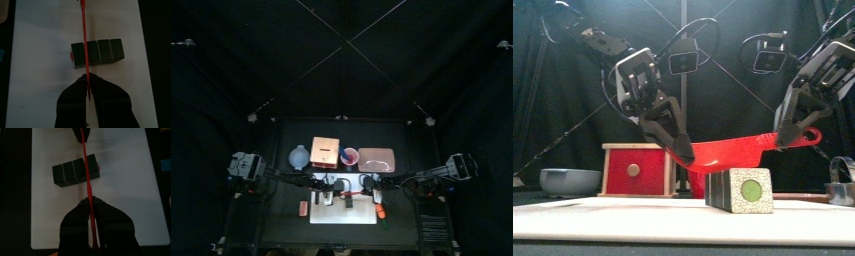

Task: Place sushi on board then cut the sushi with the knife then place the pieces on the plate
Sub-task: Cut the sushi into 4 pieces

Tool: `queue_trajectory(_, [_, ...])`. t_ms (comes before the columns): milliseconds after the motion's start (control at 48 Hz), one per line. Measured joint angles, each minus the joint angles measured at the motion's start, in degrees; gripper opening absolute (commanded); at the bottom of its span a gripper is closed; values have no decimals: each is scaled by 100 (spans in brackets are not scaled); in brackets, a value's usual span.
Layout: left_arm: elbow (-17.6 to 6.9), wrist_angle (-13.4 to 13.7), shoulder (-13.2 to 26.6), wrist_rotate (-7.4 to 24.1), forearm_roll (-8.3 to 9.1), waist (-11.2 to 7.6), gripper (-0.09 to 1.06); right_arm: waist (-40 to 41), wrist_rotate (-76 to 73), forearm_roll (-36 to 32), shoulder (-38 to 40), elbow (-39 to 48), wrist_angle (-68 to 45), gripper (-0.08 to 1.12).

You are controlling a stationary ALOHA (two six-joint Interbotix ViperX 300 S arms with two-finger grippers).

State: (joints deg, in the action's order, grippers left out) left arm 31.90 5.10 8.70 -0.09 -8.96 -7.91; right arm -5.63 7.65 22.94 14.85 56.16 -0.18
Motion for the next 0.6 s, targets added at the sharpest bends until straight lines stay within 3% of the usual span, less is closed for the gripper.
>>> queue_trajectory(604, [-26,0,0,0,0,-53,46,9,0,-9,0,-9,9,31])
